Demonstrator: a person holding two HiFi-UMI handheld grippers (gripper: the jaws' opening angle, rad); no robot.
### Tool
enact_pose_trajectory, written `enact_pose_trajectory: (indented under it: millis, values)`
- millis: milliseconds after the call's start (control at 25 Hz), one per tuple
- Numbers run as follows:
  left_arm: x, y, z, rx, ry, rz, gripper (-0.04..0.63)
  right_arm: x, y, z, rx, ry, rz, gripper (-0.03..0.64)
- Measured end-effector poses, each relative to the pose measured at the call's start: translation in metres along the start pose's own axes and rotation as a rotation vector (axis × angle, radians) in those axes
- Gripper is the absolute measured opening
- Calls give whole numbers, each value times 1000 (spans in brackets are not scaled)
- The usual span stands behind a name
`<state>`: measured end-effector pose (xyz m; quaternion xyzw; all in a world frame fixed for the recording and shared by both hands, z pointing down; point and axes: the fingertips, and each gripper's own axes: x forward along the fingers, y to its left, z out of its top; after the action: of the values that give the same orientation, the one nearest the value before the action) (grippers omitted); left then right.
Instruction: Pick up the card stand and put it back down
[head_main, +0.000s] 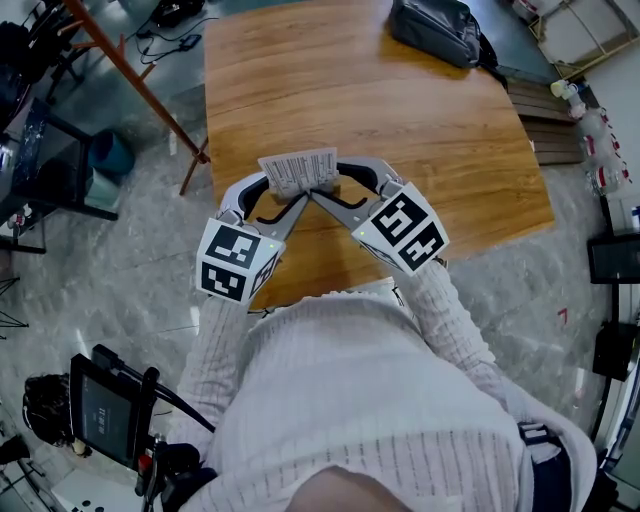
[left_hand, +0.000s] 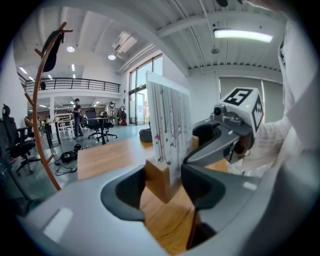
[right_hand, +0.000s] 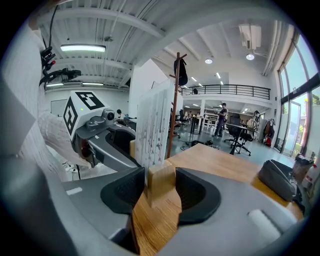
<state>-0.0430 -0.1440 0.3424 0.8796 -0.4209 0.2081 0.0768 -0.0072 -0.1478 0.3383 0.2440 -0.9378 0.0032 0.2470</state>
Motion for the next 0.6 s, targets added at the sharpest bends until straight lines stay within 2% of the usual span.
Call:
enact_pose_trajectory:
  millis: [600]
  values:
    - [0, -2, 1, 9, 8, 3, 233, -2, 0, -2, 24, -13, 7, 196]
